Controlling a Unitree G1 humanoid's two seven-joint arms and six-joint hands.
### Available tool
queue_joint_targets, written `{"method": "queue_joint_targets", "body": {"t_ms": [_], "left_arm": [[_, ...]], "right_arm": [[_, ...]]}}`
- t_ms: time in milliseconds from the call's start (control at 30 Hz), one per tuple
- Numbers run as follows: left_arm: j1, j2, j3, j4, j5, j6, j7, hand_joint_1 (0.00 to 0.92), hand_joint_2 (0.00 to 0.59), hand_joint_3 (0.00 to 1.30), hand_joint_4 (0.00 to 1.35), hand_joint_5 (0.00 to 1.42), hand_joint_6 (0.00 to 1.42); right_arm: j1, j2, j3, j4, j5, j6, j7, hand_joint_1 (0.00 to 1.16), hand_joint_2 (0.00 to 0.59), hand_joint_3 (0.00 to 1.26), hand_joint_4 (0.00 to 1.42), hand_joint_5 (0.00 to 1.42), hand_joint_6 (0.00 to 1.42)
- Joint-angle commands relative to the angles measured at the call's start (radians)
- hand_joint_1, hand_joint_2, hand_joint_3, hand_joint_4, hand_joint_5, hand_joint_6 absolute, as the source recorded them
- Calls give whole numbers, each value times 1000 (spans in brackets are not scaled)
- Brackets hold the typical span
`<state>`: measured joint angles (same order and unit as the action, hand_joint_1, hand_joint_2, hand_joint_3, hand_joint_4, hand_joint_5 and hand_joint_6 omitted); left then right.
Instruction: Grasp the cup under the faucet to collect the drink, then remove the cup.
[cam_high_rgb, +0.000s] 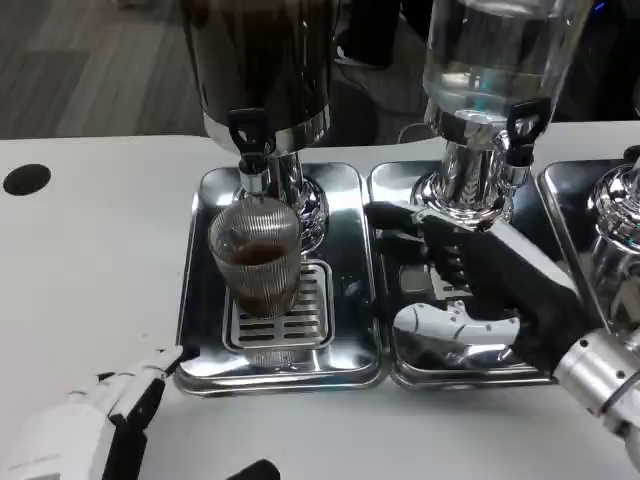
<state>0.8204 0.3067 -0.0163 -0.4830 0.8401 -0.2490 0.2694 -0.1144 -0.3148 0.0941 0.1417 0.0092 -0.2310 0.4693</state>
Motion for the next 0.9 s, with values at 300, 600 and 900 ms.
{"method": "queue_joint_targets", "body": {"t_ms": [300,600,900], "left_arm": [[53,-5,19,-27,14,-28,30,0,16,246,206,254,198],[85,-7,50,-23,-1,-55,40,0,21,246,206,254,198],[114,-14,73,-18,-8,-78,50,0,25,246,206,254,198]], "right_arm": [[-77,70,41,66,-65,11,-64,705,138,144,98,156,121],[-107,124,68,100,-111,4,-120,717,121,139,118,168,137],[-134,150,90,144,-123,-6,-131,721,119,147,115,168,139]]}}
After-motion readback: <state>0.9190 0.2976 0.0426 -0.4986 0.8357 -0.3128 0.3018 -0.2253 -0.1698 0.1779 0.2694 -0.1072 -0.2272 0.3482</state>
